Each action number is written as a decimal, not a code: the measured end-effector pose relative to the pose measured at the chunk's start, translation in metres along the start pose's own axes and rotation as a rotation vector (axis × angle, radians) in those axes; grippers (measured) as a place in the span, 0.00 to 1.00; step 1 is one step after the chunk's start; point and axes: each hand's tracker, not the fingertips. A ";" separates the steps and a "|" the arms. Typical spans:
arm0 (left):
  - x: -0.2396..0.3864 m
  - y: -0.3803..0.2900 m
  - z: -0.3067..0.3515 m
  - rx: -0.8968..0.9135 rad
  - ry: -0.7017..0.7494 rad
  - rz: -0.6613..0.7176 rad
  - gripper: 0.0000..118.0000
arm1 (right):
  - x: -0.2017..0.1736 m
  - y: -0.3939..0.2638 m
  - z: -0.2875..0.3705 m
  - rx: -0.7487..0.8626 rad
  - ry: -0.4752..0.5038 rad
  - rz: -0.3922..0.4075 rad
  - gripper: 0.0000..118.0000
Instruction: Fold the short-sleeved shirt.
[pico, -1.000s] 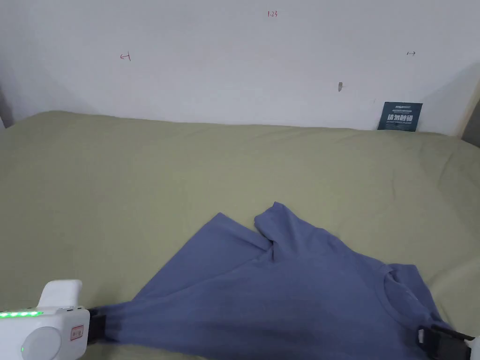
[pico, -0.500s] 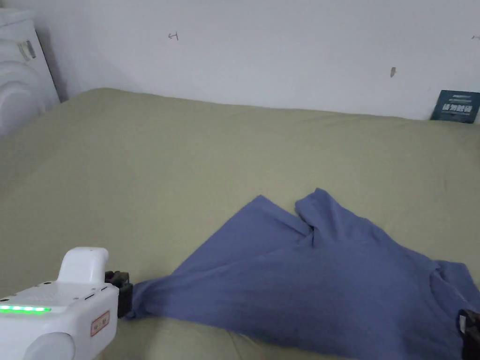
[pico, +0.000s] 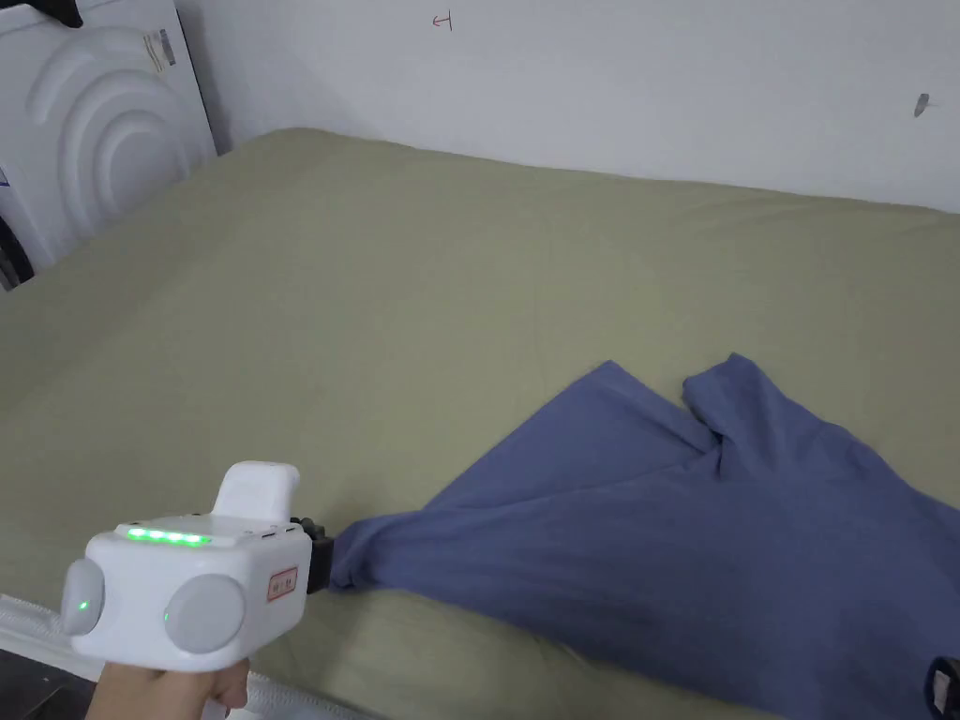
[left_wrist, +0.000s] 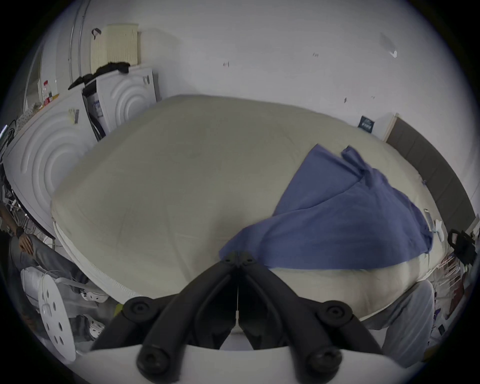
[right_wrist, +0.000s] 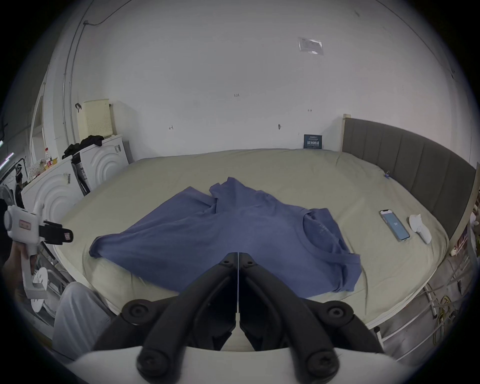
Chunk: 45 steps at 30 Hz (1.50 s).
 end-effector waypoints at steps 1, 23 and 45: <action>-0.001 0.005 -0.011 -0.023 -0.026 -0.017 0.04 | 0.000 -0.001 -0.002 -0.012 0.007 -0.005 0.03; 0.031 0.018 -0.073 -0.179 -0.077 -0.072 0.02 | 0.016 -0.005 -0.067 -0.162 0.009 -0.048 0.03; 0.039 0.026 -0.069 -0.209 -0.066 -0.041 0.03 | 0.088 0.144 -0.403 -0.507 -0.055 0.215 0.88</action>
